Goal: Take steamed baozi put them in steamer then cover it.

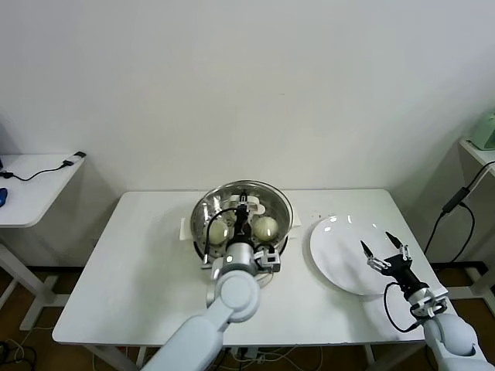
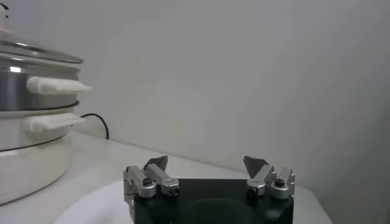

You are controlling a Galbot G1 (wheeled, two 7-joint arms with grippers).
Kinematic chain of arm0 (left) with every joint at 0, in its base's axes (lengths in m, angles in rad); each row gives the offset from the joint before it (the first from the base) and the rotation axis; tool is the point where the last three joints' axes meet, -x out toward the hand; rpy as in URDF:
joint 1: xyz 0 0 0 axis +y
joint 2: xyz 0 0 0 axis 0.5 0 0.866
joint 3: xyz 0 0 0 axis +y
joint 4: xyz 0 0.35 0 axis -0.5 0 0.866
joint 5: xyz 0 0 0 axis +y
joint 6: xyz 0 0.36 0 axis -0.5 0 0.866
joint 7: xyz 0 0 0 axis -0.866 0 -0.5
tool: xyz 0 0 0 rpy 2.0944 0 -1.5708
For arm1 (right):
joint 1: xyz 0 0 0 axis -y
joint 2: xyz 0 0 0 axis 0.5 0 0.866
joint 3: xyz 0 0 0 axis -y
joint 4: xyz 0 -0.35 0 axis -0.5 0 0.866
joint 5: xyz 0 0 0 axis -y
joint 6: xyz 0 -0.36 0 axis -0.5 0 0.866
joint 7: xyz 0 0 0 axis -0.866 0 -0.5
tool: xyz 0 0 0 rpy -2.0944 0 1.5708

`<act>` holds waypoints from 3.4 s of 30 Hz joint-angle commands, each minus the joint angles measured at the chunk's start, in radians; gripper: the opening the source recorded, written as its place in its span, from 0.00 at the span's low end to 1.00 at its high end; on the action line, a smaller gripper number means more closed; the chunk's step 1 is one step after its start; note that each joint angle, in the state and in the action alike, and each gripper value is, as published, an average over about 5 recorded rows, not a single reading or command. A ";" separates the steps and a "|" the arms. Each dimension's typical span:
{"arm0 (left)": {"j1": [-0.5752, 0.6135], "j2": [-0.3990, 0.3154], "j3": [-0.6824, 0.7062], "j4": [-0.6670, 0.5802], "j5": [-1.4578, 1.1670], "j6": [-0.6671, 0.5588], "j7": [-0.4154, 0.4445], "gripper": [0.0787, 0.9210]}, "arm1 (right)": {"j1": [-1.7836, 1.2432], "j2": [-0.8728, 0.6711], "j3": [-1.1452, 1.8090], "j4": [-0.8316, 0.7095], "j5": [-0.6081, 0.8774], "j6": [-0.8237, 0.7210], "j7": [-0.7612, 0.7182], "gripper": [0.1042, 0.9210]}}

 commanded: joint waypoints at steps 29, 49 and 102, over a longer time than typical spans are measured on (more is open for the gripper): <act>0.019 0.008 -0.016 0.036 -0.020 0.049 -0.045 0.08 | -0.003 0.007 0.015 -0.007 -0.018 0.012 -0.012 0.88; 0.057 0.112 -0.006 -0.143 -0.065 0.049 0.009 0.45 | -0.003 0.010 0.024 -0.014 -0.029 0.010 -0.015 0.88; 0.749 0.008 -0.960 -0.277 -1.620 -0.727 -0.125 0.88 | -0.247 0.154 0.082 0.368 -0.087 -0.070 0.146 0.88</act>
